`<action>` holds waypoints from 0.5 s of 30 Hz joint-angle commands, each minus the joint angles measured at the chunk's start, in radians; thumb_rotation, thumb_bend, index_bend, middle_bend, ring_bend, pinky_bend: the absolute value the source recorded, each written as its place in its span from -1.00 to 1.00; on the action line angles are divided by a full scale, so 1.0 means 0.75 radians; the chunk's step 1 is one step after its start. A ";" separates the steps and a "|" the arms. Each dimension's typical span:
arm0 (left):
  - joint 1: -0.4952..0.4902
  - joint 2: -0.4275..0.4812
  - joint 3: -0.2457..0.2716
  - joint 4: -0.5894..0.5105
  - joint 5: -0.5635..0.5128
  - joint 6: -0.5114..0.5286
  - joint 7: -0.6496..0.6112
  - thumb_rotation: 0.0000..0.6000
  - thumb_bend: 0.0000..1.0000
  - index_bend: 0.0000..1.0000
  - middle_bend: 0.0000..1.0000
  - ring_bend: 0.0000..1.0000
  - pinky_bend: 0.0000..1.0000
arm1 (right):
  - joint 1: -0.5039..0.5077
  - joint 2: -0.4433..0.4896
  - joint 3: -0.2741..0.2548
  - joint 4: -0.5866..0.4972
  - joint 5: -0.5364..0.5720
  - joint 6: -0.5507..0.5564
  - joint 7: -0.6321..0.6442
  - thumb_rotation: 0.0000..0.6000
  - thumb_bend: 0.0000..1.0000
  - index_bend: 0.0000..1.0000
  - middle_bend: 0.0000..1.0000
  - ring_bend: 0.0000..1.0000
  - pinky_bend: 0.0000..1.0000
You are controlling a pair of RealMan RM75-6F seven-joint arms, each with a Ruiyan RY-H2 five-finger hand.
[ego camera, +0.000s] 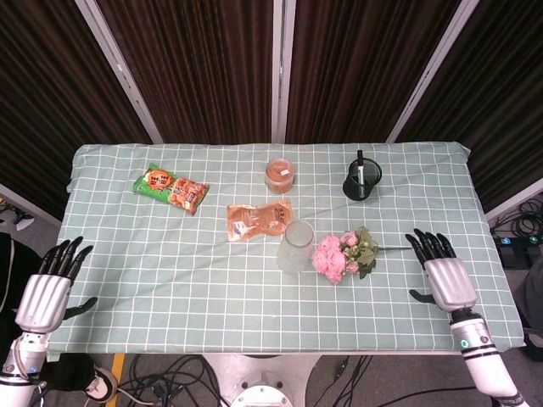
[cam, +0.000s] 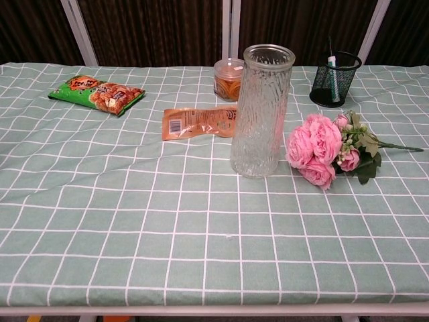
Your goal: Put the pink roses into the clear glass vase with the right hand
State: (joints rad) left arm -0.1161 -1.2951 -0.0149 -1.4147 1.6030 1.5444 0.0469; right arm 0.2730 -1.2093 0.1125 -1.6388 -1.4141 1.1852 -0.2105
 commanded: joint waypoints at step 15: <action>-0.002 0.000 0.009 0.019 0.009 -0.002 -0.039 1.00 -1.00 -0.78 -1.00 -1.00 -0.75 | 0.303 -0.089 0.075 -0.036 0.299 -0.361 -0.219 1.00 -1.00 -1.00 -1.00 -1.00 -1.00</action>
State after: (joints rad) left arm -0.1174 -1.2947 -0.0085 -1.4001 1.6097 1.5428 0.0177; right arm 0.4845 -1.2630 0.1646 -1.6774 -1.2083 0.9324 -0.3589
